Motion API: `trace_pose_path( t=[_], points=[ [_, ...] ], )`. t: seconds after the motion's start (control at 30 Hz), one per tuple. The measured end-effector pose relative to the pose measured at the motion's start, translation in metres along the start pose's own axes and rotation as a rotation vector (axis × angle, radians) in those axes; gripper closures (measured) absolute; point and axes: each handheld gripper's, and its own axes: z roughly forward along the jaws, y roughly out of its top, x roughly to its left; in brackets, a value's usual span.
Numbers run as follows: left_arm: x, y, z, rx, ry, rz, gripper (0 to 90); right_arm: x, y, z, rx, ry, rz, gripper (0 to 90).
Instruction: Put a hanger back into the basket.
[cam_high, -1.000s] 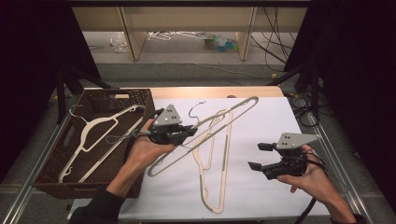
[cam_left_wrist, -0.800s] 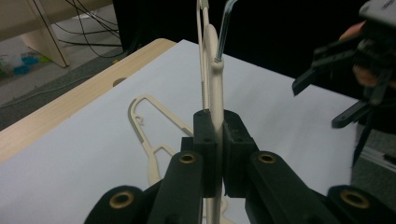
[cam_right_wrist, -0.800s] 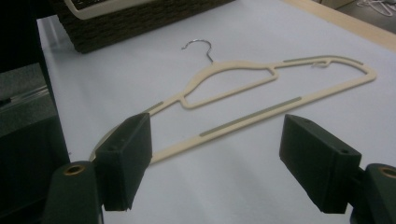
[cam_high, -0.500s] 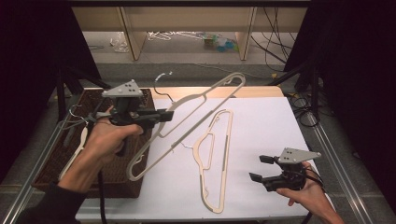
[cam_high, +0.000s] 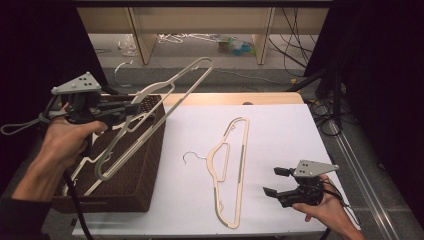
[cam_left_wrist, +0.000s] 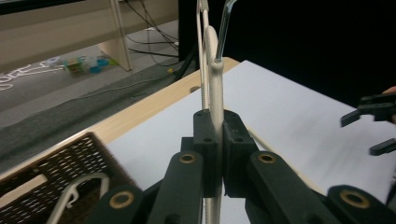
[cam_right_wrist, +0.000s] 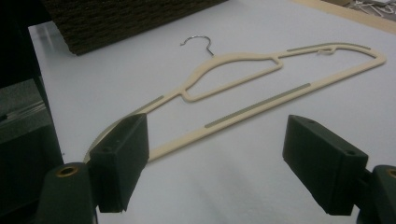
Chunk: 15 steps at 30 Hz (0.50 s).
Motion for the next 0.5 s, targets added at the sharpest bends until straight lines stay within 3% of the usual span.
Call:
trace_pose_path(
  t=[0.03,0.1,0.17,0.5],
  points=[
    [0.009,-0.005,-0.003,-0.006,0.017,0.012,86.0,0.000,-0.001,0.001,0.000,0.001,-0.002,23.4],
    [0.012,-0.007,-0.003,-0.007,0.025,0.017,86.0,0.000,-0.001,0.001,0.006,0.004,0.004,23.3],
    [0.026,-0.018,-0.006,-0.003,0.046,0.018,86.0,0.000,-0.002,0.003,0.013,0.010,0.006,23.2],
    [0.057,-0.047,-0.014,0.012,0.114,0.020,86.0,0.001,-0.002,0.004,0.017,0.016,0.007,22.9]
  ],
)
